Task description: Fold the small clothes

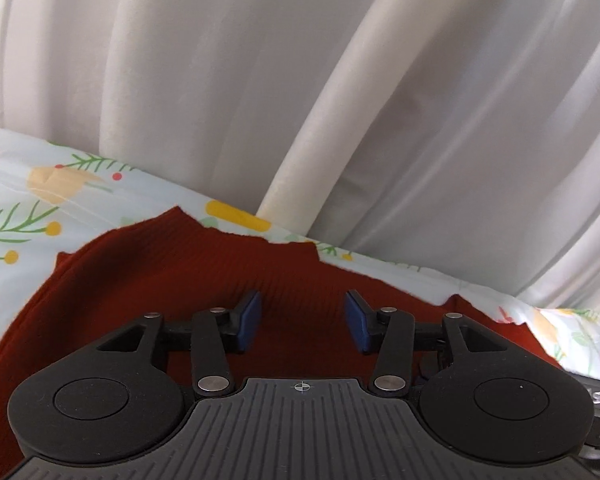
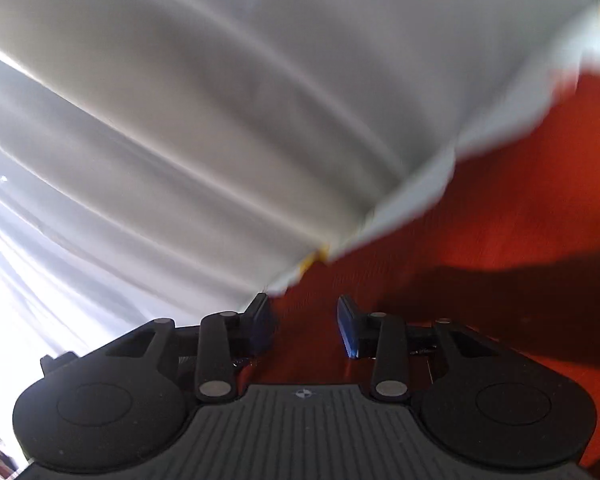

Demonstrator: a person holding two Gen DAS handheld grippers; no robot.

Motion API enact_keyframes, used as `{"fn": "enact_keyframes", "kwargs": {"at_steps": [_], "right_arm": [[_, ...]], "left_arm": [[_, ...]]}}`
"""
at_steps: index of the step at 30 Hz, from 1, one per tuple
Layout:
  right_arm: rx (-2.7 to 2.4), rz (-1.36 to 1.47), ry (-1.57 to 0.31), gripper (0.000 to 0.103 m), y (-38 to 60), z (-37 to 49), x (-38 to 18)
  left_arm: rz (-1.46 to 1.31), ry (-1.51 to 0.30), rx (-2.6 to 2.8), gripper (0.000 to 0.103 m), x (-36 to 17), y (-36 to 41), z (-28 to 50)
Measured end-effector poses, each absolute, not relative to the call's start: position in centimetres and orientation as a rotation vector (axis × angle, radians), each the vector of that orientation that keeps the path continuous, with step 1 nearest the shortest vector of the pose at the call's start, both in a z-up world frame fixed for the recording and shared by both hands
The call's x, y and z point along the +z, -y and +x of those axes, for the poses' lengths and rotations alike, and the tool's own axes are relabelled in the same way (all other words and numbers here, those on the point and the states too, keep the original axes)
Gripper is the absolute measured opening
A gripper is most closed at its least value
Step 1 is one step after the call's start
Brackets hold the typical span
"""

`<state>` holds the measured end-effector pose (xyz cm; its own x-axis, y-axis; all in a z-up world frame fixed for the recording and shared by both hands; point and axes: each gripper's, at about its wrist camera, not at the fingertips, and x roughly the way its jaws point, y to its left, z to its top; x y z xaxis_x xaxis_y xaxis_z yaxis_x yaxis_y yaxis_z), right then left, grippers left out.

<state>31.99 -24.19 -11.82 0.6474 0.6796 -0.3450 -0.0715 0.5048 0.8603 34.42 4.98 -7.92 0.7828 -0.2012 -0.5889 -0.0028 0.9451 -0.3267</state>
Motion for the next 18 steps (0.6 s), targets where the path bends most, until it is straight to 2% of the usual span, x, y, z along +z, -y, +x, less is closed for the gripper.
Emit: {"fn": "enact_keyframes", "kwargs": {"at_steps": [1, 2, 3, 6, 8, 10, 12, 14, 18], "right_arm": [[0.471, 0.926, -0.773, 0.024, 23.8, 32.4, -12.8], [0.454, 0.912, -0.759, 0.004, 24.1, 32.7, -13.4], [0.43, 0.892, -0.754, 0.0, 24.9, 33.1, -13.6], [0.264, 0.786, -0.686, 0.0, 29.1, 33.0, -13.0], [0.147, 0.66, -0.673, 0.0, 31.6, 33.0, -12.1], [0.037, 0.512, -0.64, 0.0, 33.6, 32.8, -11.4], [-0.003, 0.554, -0.634, 0.0, 35.1, 32.5, -11.1], [-0.082, 0.505, -0.642, 0.001, 34.8, 32.5, -10.7], [0.013, 0.451, -0.639, 0.011, 32.1, 29.9, -9.1]], "left_arm": [[-0.306, -0.667, -0.084, 0.051, -8.3, -5.2, 34.7], [-0.29, -0.67, -0.059, 0.051, -8.7, -5.7, 34.8], [-0.283, -0.671, -0.042, 0.051, -9.3, -6.4, 35.2], [-0.298, -0.64, -0.057, 0.044, -10.2, -8.3, 34.6], [-0.286, -0.64, -0.067, 0.043, -10.3, -8.6, 34.6], [-0.241, -0.642, -0.065, 0.044, -10.2, -8.0, 34.6], [-0.195, -0.644, -0.068, 0.052, -10.1, -7.3, 34.7], [-0.167, -0.648, -0.074, 0.056, -10.0, -7.0, 34.6], [-0.18, -0.656, -0.085, 0.059, -9.9, -7.2, 34.2]]}}
